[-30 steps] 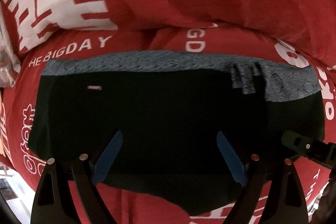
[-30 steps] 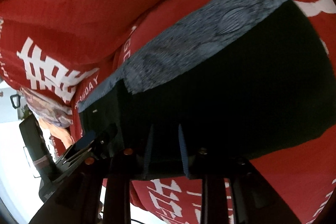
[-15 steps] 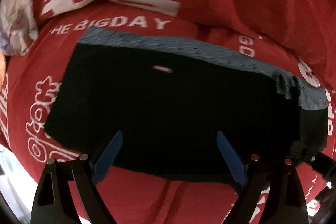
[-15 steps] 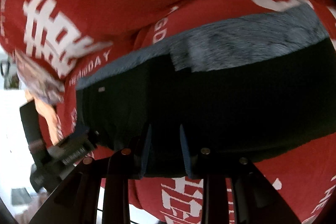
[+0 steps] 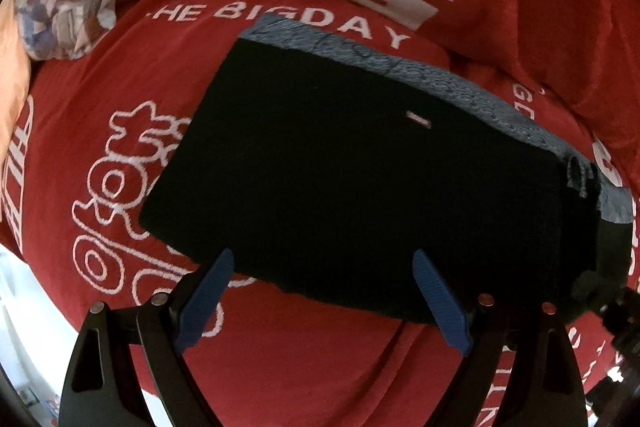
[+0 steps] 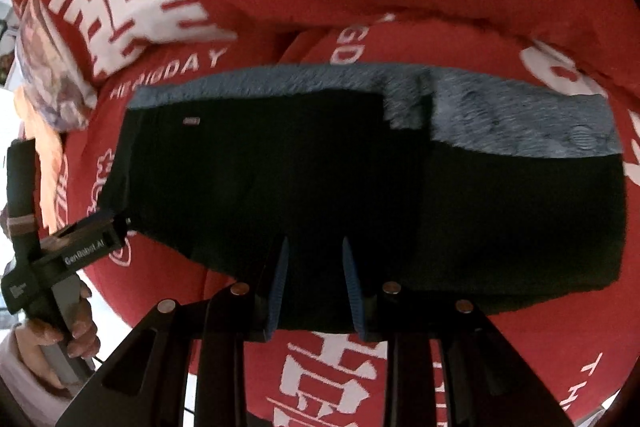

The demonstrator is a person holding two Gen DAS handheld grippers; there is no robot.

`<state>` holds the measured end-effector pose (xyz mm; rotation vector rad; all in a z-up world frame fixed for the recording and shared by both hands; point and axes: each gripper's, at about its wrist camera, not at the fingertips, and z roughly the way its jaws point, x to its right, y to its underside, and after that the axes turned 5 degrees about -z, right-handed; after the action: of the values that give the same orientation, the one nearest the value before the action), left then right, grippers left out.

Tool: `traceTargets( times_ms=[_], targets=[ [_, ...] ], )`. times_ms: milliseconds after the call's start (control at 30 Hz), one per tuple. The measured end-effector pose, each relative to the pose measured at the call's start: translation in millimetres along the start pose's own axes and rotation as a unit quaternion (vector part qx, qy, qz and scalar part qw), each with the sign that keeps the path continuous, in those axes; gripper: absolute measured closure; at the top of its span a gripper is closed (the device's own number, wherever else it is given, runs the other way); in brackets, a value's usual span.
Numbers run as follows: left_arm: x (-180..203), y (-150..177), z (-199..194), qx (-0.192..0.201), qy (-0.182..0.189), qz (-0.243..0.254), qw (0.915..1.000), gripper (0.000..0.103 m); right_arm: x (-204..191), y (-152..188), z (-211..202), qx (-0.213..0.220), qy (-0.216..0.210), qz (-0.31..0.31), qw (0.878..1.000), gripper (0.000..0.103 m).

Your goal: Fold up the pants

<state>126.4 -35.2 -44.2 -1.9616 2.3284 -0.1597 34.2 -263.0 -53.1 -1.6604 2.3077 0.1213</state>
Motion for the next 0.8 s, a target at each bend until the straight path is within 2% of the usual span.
traceTargets(
  times_ms=[267, 333, 400, 500, 567, 600, 800],
  targets=[
    [-13, 0, 2, -0.005, 0.002, -0.019, 0.9998, 0.011, -19, 4, 14, -0.027, -0.009, -0.014, 1.000, 0.071],
    [-14, 0, 2, -0.004, 0.004, -0.020, 0.9998, 0.011, -22, 4, 16, -0.030, -0.006, -0.018, 0.999, 0.067],
    [-14, 1, 1, -0.004, 0.004, -0.019, 0.9998, 0.011, -25, 3, 15, -0.030, -0.006, -0.020, 0.999, 0.056],
    [-13, 1, 4, -0.009, 0.003, -0.011, 0.9999, 0.011, -26, 2, 14, -0.028, -0.006, -0.022, 0.999, 0.055],
    [-14, 1, 5, -0.011, 0.000, -0.010, 0.9999, 0.000, -27, 2, 14, -0.031, -0.005, -0.021, 0.999, 0.052],
    [-14, 1, 4, -0.008, -0.001, -0.012, 0.9999, 0.000, -27, 2, 14, -0.032, -0.005, -0.022, 0.999, 0.048],
    [-15, 2, 4, -0.011, 0.000, -0.011, 0.9999, 0.000, -30, 3, 15, -0.034, -0.005, -0.025, 0.999, 0.044]
  ],
)
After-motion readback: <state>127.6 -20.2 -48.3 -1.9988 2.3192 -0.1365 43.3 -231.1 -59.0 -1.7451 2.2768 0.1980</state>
